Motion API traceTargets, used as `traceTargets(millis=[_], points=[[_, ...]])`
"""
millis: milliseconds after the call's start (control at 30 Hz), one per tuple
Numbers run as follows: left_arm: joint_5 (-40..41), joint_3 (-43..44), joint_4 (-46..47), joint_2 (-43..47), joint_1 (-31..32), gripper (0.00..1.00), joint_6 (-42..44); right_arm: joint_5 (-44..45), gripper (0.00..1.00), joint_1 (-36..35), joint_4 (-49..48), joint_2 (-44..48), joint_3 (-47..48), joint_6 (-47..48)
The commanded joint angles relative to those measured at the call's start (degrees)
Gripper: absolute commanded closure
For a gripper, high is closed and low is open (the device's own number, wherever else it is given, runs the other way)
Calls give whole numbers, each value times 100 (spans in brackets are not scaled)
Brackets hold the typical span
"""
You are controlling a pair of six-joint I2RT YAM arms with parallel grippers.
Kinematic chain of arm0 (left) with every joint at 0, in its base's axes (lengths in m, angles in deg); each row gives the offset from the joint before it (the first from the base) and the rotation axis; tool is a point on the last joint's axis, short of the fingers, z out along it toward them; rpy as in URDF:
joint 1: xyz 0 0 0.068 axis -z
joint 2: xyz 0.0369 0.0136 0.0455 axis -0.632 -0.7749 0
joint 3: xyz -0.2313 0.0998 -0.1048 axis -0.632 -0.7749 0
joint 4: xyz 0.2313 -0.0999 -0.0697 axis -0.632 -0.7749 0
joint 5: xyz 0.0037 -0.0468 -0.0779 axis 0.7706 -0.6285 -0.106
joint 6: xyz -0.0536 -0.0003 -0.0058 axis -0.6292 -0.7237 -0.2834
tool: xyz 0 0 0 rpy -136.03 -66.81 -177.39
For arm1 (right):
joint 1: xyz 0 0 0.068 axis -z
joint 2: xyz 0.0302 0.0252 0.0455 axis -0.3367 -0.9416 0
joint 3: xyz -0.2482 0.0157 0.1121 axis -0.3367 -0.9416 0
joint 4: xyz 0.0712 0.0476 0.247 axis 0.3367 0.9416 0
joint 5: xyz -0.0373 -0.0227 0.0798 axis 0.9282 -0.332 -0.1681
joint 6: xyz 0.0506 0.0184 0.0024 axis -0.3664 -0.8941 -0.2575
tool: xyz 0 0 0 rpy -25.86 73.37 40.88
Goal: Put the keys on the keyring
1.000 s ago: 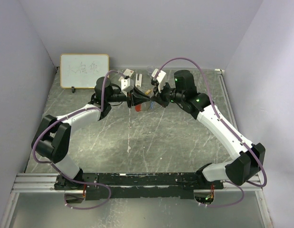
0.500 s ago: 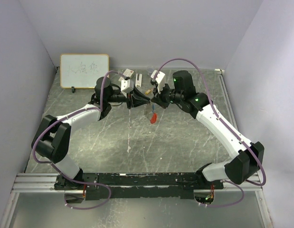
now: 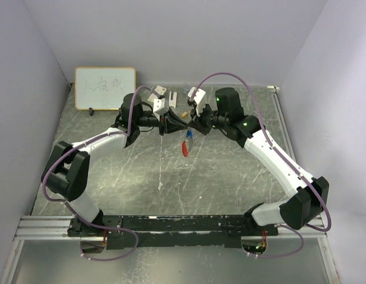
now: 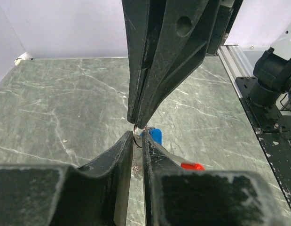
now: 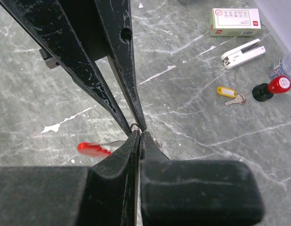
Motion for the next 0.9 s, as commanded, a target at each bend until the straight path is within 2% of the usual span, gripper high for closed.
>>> traceTargets(millis=[0,133,300,367,567,700,733,867], points=[[-169,233,-328,-136,78,77,251,-76,100,-26,-141,77,179,48],[-136,270,-373,-165,98,79,286,-140,100,-24,-144,83,185,58],[-134,297,-304,-206,101,93,242,-155,100,-24,-141,96,169,79],[-129,261,-157,-190,110,93,155,-147,100,-22,-146,104,155,66],[287,-294,1219,-105,115,93,-636,-52,100,-24,-322,186,6,-64],[591,-591,2258,-143,106,93,-1200,164,56,-14,-521,286,-155,-238],[652,-644,2465,-159,102,93,-1325,207,51,-4,-604,347,-230,-278],[729,-851,3398,-237,31,93,-1847,96,48,164,-1108,716,-577,-443]])
